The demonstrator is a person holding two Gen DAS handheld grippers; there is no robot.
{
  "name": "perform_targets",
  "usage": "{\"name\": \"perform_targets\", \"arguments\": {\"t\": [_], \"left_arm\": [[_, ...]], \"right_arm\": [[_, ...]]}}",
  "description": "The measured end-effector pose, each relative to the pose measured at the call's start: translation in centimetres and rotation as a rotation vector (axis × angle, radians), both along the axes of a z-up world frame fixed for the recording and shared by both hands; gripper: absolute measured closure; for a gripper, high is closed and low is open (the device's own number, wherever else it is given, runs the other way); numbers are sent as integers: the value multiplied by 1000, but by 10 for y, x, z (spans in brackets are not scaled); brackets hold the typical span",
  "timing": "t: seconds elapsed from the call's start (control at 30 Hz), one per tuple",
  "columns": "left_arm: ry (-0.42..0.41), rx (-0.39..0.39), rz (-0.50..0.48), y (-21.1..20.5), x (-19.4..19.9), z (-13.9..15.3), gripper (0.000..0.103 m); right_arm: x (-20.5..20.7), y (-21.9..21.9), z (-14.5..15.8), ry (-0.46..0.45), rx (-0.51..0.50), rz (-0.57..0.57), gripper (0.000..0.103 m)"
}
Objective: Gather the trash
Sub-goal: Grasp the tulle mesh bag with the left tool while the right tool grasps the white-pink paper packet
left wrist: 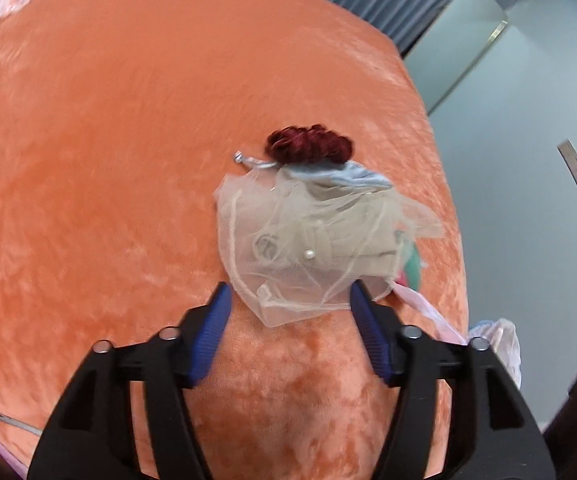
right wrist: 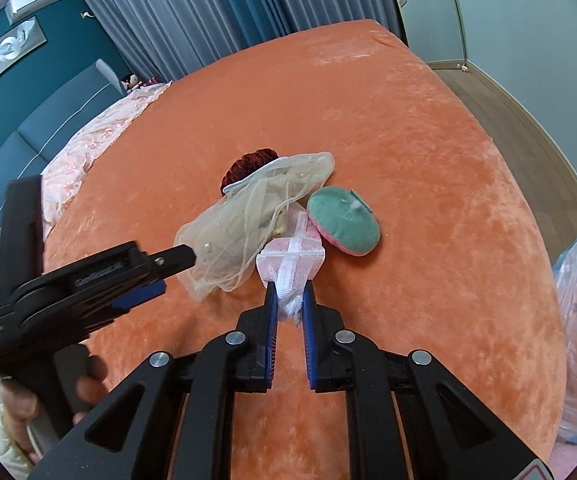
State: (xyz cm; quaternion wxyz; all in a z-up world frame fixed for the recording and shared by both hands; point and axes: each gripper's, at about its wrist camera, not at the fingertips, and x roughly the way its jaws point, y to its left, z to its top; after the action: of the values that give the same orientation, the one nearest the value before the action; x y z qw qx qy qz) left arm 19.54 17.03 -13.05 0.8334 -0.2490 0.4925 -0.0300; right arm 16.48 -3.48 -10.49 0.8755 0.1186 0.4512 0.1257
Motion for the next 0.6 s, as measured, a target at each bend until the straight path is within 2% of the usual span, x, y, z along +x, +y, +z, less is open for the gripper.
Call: {"name": "perform_targets", "arguments": {"t": [0.13,0.17,0.2,0.23,0.27,0.3,0.47,0.6], "left_arm": [[44,-31,16,-1,18,-25,44],[61,-19,25,-2,23,-31,50],[67,-22,27,-3,26,-35,64],[79,-24,23,-3,30,-40,72],[88,-22,23,-3,31,-42,91],[92,-25,22,-3,32,-42,96],[0,7,20,1,17,-8,100],[-91,26,-6,-4,2,36,100]], "right_arm": [[-3,0,2,0,2,-4,92],[-3,0,3,0,3,-2,92],[-3,1,5,-1,1,0,92],[-2,1,6,-3,-3,1,92],[-2,1,8,-4,-7,2,92],[-2,0,10,-9,-10,2,92],[0,-6,31,-48,12,-16,92],[-3,-12,56,-101,27,-32,92]]}}
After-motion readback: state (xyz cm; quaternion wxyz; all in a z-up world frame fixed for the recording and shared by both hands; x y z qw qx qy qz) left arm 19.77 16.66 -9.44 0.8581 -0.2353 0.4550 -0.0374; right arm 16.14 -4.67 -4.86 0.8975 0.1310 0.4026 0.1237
